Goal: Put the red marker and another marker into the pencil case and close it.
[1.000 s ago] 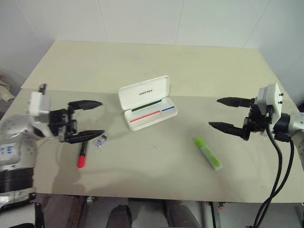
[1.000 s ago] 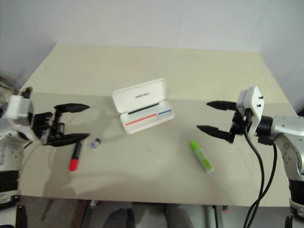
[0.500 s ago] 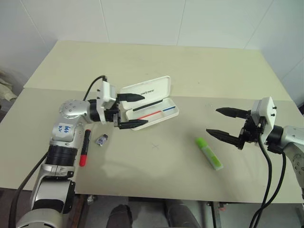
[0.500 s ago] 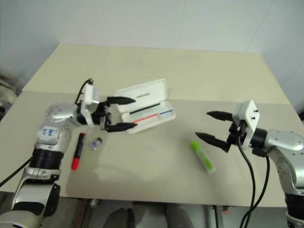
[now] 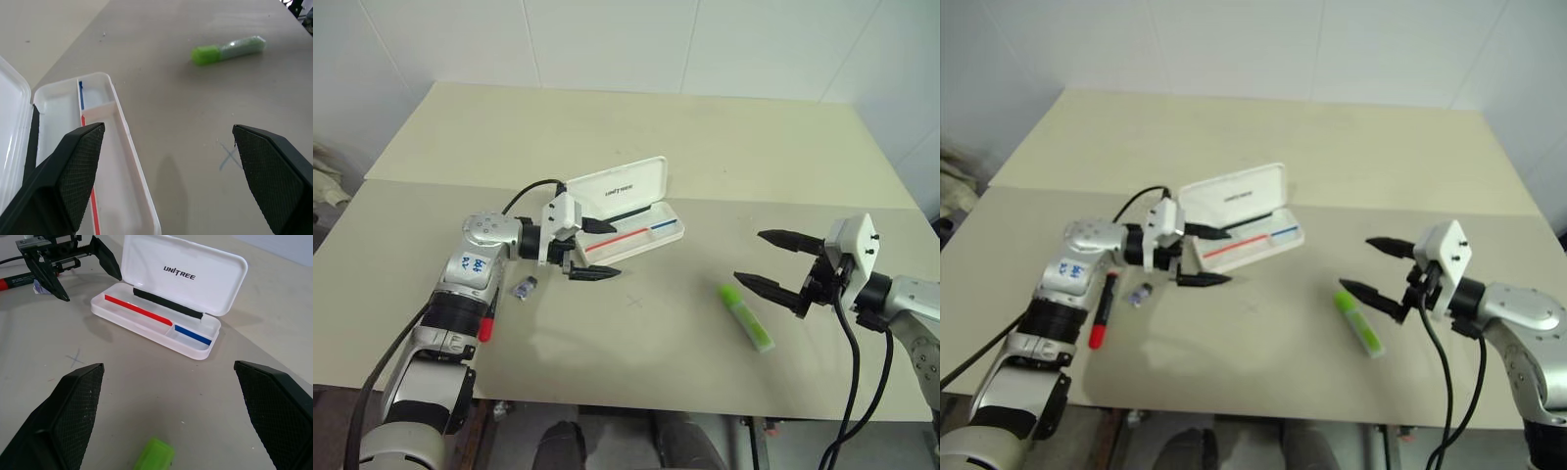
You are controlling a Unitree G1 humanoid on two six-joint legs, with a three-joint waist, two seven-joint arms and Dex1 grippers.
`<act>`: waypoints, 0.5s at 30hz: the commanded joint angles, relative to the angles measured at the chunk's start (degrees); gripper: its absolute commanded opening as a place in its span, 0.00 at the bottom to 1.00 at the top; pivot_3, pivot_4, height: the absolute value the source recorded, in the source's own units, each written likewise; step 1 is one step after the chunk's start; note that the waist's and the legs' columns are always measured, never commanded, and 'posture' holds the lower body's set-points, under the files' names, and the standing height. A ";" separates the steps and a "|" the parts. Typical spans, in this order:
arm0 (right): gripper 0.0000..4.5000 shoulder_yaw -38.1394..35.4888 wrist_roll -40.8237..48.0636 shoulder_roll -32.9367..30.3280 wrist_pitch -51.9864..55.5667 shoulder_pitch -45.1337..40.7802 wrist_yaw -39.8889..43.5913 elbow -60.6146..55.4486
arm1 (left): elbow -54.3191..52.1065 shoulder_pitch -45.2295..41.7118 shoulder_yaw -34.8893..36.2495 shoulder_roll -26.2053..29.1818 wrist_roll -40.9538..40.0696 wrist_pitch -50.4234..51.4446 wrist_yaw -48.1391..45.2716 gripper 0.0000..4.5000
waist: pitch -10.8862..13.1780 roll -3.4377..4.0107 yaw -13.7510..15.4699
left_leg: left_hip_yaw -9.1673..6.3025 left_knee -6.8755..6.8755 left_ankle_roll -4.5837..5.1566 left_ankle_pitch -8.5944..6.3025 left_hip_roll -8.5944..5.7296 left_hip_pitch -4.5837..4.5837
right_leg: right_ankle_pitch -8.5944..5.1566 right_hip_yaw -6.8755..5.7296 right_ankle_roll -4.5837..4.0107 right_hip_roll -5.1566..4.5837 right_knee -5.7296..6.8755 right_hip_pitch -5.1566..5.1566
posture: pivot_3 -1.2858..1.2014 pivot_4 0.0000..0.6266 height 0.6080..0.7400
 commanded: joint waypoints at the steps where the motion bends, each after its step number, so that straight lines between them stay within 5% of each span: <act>1: 1.00 -5.69 5.16 -1.82 1.35 2.31 3.23 -2.88 | 2.27 -0.29 -1.26 -0.56 2.16 -3.22 -0.50 1.00 | 0.00 0.00 0.23 | -0.01 -0.01 0.00 0.00 0.00 -0.01 | 0.00 -0.01 0.00 0.00 -0.01 0.00 | 0.52 0.24 1.00; 8: 1.00 -13.21 7.76 -5.04 1.13 7.02 8.88 -1.21 | 6.93 -1.86 -1.75 -3.07 3.87 -6.13 0.17 1.00 | 0.01 -0.02 0.40 | -0.03 -0.01 0.03 -0.02 -0.03 -0.02 | 0.00 -0.01 0.01 -0.01 -0.09 0.04 | 0.52 0.24 1.00; 15: 1.00 -13.35 5.89 -5.07 0.57 7.07 7.80 -0.96 | 10.60 -3.05 -2.46 -4.78 6.52 -7.05 1.15 1.00 | 0.02 -0.03 -0.02 | -0.05 0.00 0.04 -0.02 -0.03 -0.01 | 0.01 0.00 0.03 -0.01 -0.09 0.06 | 0.52 0.24 1.00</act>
